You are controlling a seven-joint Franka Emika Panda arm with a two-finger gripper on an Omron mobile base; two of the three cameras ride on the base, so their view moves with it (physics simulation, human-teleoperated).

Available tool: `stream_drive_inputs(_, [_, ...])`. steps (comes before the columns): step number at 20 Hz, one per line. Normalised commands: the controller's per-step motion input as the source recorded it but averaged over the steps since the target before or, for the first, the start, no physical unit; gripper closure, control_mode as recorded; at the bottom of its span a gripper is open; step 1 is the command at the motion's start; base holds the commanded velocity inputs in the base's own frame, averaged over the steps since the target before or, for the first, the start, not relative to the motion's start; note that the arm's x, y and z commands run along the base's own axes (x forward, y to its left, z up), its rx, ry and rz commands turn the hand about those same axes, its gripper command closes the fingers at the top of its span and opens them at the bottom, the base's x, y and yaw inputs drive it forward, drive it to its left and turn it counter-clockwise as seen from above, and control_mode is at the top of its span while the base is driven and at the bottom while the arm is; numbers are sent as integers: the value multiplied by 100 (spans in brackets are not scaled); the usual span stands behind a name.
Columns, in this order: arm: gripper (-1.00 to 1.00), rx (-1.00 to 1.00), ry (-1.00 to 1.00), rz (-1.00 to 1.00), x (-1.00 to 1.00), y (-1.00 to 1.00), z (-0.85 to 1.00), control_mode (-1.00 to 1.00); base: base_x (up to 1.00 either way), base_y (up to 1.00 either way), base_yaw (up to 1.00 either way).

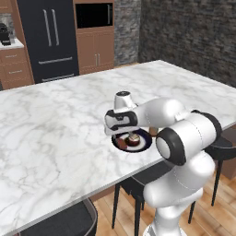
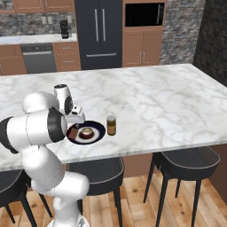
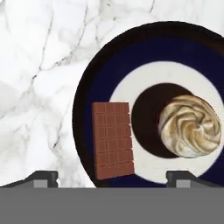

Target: Take the cinnamon bottle from the cabinet and place it on the dining table, next to the plate with the cupcake. Then take the chocolate from the dining counter and place it on the cupcake plate.

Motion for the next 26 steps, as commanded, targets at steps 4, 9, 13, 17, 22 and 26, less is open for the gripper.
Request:
stream_drive_inputs(4, [-100,5,-8,0,-68,-16,15,-100,0,0,0])
stream_drive_inputs(9, [-100,9,0,0,-69,-27,6,-100,0,0,0])
stream_drive_inputs(13, [-100,1,-4,7,-74,-30,4,-100,0,0,0])
stream_drive_inputs(17, [-100,0,0,10,-73,-17,12,-100,0,0,0])
stream_drive_inputs(22, [-100,0,-2,11,-79,-13,18,-100,0,0,0])
stream_drive_inputs(26, [-100,0,0,9,-72,-12,25,-100,0,0,0])
